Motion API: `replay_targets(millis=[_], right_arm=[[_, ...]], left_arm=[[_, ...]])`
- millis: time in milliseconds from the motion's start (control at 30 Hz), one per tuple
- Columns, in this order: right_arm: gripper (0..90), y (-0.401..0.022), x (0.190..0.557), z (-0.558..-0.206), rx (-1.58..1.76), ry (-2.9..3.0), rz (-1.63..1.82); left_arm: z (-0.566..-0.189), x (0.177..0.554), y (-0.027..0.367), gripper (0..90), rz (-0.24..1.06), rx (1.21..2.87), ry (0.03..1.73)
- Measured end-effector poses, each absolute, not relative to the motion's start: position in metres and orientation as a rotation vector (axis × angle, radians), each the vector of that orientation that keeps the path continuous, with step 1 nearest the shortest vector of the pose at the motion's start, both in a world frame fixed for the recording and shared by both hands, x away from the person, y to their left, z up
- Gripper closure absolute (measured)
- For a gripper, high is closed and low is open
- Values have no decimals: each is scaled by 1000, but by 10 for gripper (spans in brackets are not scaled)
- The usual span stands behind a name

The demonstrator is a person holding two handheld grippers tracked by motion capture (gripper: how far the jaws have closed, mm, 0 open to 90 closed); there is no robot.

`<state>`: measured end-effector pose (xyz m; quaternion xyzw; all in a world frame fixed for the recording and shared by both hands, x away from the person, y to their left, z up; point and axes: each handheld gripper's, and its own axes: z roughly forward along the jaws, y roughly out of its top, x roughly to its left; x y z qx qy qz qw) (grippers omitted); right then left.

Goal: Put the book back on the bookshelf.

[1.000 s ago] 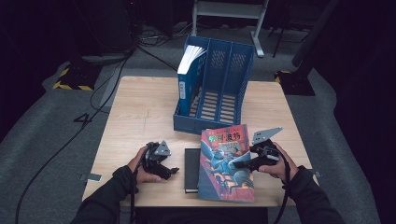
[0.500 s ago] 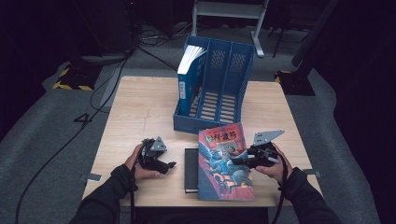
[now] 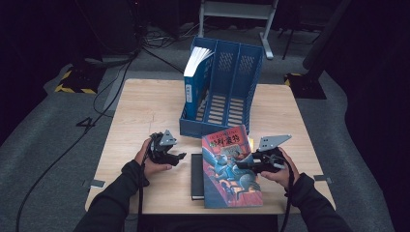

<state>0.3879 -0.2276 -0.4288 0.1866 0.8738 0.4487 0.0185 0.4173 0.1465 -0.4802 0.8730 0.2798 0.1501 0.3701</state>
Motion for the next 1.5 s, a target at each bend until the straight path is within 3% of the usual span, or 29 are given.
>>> replay_targets(millis=[667, 1033, 1167, 1267, 1300, 1500], right_arm=[[699, -227, 379, -427, 516, 2640, 1415], [706, -228, 375, -425, 473, 2599, 1447], [707, -229, 372, -421, 447, 2580, 1475], [710, -229, 370, -419, 437, 2566, 1489], [710, -230, 368, -415, 418, 2549, 1510], [726, -229, 365, -410, 376, 2529, 1568]], left_arm=[[-470, 439, 105, 356, 349, 2251, 603], [-467, 442, 100, 475, 298, 2226, 548], [-462, 441, 101, 564, 284, 2207, 519], [-459, 440, 102, 568, 263, 2177, 521], [-459, 440, 103, 637, 245, 2166, 512], [-450, 435, 105, 670, 231, 2133, 459]])
